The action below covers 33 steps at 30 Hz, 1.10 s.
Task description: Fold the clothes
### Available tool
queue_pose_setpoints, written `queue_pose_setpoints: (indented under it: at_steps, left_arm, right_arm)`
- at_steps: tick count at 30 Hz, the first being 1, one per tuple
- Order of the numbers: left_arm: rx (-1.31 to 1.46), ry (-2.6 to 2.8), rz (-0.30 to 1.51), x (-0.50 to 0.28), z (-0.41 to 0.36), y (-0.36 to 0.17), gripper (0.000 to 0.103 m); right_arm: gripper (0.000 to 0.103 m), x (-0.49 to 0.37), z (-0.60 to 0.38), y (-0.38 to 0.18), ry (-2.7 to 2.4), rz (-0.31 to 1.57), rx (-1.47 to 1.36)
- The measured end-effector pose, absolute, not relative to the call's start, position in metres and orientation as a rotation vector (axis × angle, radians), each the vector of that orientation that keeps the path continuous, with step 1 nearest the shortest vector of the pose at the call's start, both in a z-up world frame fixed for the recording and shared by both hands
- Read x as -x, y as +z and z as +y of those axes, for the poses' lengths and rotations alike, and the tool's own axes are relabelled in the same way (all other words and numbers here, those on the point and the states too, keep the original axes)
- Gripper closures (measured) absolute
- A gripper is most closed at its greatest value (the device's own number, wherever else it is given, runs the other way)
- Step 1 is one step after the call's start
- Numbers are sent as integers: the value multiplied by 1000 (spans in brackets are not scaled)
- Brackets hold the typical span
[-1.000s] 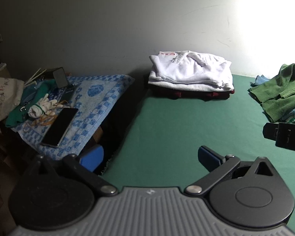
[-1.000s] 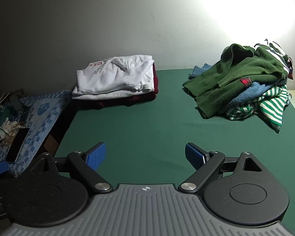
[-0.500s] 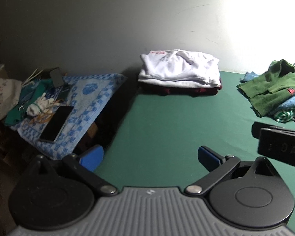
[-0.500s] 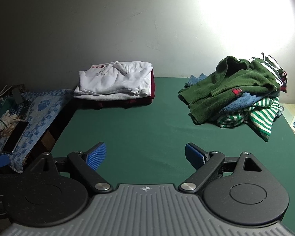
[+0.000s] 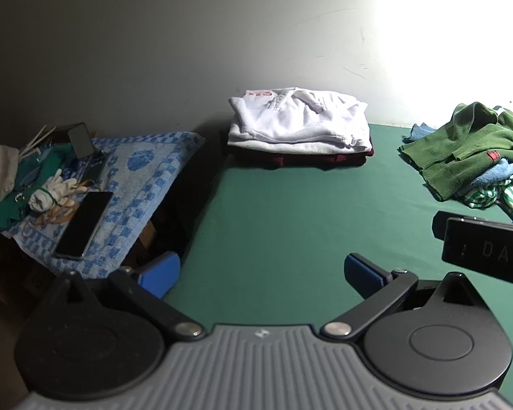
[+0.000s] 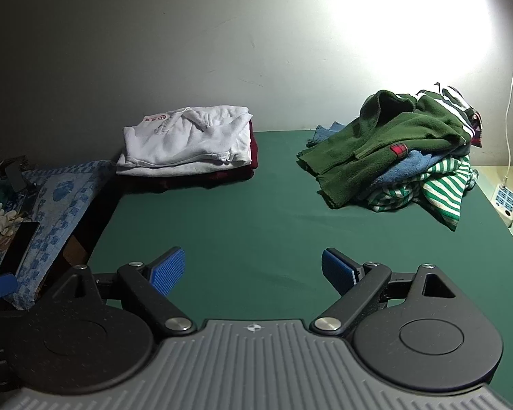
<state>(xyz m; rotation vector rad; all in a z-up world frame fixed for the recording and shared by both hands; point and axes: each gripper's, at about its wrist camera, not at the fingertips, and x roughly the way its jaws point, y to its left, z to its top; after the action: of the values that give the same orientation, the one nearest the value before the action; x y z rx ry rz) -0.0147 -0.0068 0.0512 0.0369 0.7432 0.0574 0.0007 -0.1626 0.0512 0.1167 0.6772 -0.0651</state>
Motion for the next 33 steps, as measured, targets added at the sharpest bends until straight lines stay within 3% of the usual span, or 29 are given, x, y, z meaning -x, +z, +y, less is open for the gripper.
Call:
queue_pose_setpoints:
  at_steps: [16, 33]
  left_arm:
    - [-2, 63, 779, 13, 36, 46, 0]
    - [-35, 57, 763, 3, 23, 47, 0]
  right_arm:
    - [14, 3, -128, 47, -108, 708, -124]
    - [14, -8, -127, 48, -101, 719, -83]
